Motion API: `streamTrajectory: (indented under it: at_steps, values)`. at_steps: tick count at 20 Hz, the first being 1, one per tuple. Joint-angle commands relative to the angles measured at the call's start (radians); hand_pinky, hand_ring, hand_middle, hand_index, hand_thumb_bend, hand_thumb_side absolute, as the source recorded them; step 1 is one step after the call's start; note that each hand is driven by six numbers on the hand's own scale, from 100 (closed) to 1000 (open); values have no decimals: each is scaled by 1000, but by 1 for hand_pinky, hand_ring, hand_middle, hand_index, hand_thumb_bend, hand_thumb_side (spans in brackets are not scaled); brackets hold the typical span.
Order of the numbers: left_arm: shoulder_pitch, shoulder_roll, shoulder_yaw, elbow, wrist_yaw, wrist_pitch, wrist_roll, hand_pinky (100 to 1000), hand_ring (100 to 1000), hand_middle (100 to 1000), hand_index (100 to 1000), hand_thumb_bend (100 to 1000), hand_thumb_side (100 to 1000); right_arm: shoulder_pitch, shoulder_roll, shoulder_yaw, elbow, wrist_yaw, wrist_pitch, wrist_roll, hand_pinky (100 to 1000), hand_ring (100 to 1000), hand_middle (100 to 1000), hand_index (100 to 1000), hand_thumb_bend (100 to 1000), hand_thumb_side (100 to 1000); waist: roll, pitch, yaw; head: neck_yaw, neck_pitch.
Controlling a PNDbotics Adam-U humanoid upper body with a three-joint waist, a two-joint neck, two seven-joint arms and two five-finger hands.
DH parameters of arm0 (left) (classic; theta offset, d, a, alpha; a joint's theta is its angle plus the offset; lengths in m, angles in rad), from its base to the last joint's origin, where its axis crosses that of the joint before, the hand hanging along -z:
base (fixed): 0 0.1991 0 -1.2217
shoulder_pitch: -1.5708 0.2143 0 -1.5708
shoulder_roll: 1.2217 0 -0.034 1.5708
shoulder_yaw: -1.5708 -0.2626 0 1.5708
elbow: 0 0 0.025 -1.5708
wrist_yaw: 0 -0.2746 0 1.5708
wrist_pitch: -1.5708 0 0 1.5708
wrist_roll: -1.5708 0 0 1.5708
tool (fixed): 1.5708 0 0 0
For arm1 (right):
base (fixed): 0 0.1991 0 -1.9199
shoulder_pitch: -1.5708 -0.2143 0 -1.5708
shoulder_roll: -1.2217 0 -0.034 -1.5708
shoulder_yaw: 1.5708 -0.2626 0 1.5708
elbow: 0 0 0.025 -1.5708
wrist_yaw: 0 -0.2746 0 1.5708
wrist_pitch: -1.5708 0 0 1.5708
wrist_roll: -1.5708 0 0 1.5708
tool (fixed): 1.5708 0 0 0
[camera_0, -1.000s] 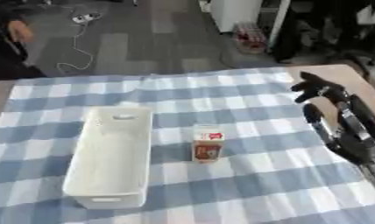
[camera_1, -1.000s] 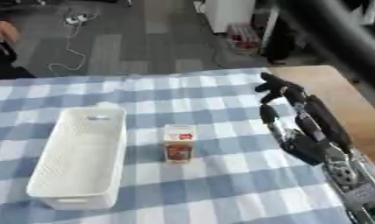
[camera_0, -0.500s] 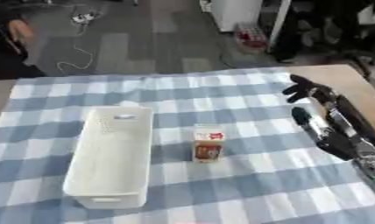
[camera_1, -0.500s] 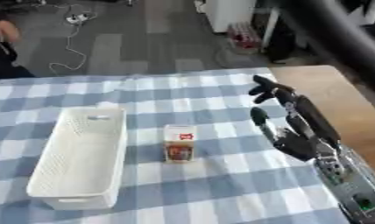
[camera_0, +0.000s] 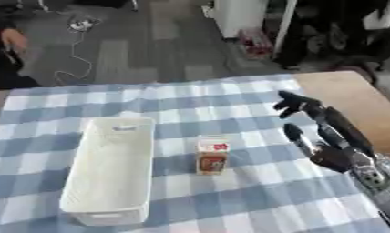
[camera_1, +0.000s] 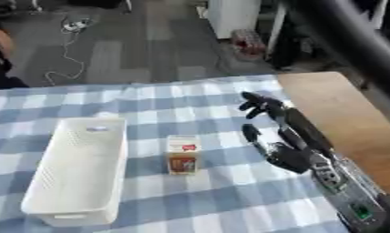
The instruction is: Pick up objects on the table and place them in the box.
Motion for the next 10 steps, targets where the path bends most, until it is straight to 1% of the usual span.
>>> streamTrajectory:
  at_steps: [1,4,7,10]
  values:
    - [-12,27,2,-16,6,-1,-6,395,453,638,762,122,910,-30,21,2,31,-6,-3,-4,824,657,721,996,250,1000,3,-8,1,-19,-9]
    - [-13,28,2,-16,7,-2,-6,395,453,638,762,123,910,-48,38,10,63,-3,-9,-4,823,656,721,1000,241,1000,2,-9,2,-22,-4]
    - [-13,28,0,-16,8,-3,-7,395,453,638,762,123,910,-64,48,21,79,1,-18,0,822,654,721,1000,240,1000,2,-9,3,-26,-6]
    - [-13,28,-1,-16,8,-3,-10,395,453,638,762,122,911,-78,56,33,92,-5,-28,-1,814,638,711,1000,264,1000,3,-9,3,-31,-5]
